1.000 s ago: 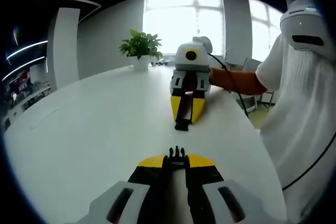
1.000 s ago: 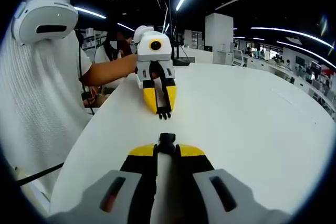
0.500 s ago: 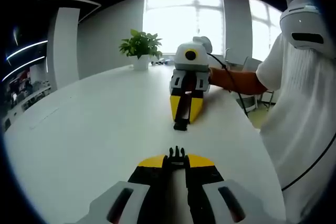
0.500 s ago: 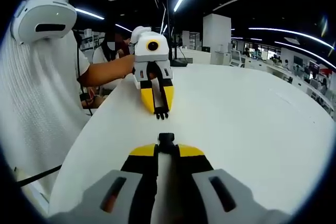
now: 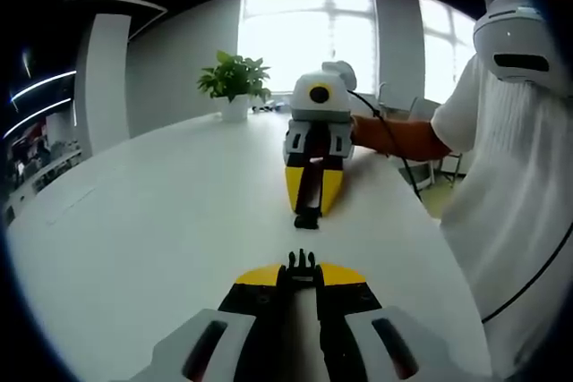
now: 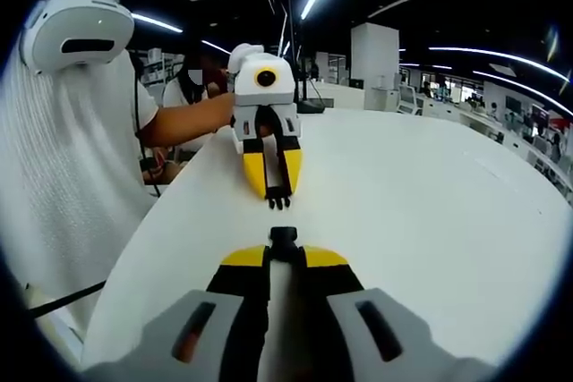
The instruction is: Snap the two parts of the plastic buckle together until the buckle closes and remains connected.
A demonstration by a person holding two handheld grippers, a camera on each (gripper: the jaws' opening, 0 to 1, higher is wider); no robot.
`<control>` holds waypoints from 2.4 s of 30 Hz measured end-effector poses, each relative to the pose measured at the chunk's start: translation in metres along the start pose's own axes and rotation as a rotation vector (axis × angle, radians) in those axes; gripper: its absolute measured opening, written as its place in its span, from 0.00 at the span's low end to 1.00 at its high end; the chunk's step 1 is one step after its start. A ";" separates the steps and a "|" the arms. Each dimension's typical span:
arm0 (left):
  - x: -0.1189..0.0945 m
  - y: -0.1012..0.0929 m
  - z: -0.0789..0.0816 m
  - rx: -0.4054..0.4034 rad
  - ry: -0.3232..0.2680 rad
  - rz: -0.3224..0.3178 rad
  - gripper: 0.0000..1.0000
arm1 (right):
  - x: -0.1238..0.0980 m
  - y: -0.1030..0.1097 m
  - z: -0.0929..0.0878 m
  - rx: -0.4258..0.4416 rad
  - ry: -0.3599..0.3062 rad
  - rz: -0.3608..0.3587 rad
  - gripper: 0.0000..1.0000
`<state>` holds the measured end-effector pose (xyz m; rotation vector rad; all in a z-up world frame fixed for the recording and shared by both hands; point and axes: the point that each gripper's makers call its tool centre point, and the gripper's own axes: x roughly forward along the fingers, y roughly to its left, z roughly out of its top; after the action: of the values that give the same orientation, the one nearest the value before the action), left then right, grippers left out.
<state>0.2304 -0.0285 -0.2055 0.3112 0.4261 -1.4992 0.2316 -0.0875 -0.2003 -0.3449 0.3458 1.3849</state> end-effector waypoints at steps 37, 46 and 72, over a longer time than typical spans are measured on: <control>0.008 -0.001 0.004 0.045 -0.088 -0.051 0.11 | 0.017 -0.001 0.008 -0.011 0.007 0.049 0.12; 0.008 -0.002 0.005 0.045 -0.096 -0.057 0.11 | 0.016 -0.002 0.007 -0.011 -0.001 0.053 0.12; 0.011 -0.002 0.008 0.032 -0.090 -0.067 0.11 | 0.018 -0.003 0.008 -0.018 -0.006 0.060 0.12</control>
<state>0.2296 -0.0423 -0.2038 0.2560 0.3434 -1.5802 0.2375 -0.0686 -0.2010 -0.3474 0.3418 1.4484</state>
